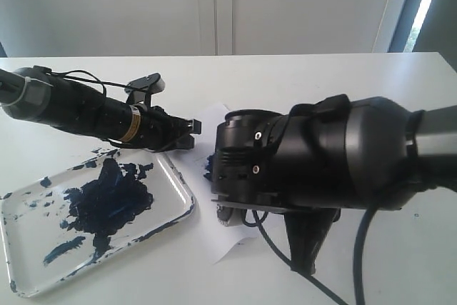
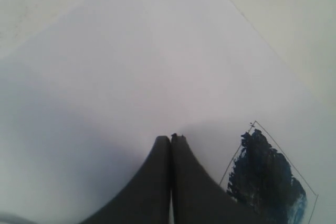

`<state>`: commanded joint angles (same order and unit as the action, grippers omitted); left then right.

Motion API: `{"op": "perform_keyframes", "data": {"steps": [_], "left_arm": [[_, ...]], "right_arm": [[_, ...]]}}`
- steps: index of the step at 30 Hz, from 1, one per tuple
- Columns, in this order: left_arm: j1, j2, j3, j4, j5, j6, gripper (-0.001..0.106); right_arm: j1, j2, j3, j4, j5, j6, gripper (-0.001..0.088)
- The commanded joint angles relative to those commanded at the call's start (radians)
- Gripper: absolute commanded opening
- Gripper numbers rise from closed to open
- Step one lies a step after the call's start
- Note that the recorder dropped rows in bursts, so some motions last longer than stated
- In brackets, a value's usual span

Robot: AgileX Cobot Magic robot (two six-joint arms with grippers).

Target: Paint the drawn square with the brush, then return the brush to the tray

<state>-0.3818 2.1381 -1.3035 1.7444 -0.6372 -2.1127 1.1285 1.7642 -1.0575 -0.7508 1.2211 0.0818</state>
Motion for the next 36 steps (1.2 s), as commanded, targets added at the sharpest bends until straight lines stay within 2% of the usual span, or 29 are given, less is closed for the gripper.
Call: {"op": "perform_keyframes", "data": {"steps": [13, 21, 28, 36], "left_arm": [[0.0, 0.0, 0.0, 0.0, -0.002, 0.0, 0.0], [0.0, 0.0, 0.0, 0.0, -0.002, 0.0, 0.0], [0.0, 0.0, 0.0, 0.0, 0.0, 0.0, 0.0], [0.0, 0.0, 0.0, 0.0, 0.002, 0.0, 0.0]], "right_arm": [[-0.124, 0.008, 0.0, -0.028, 0.0, 0.027, 0.0], [-0.175, 0.008, 0.0, -0.027, 0.0, 0.027, 0.0], [-0.147, 0.008, 0.0, -0.005, 0.0, 0.027, 0.0], [-0.068, 0.008, 0.0, 0.04, 0.0, 0.007, 0.0]]}}
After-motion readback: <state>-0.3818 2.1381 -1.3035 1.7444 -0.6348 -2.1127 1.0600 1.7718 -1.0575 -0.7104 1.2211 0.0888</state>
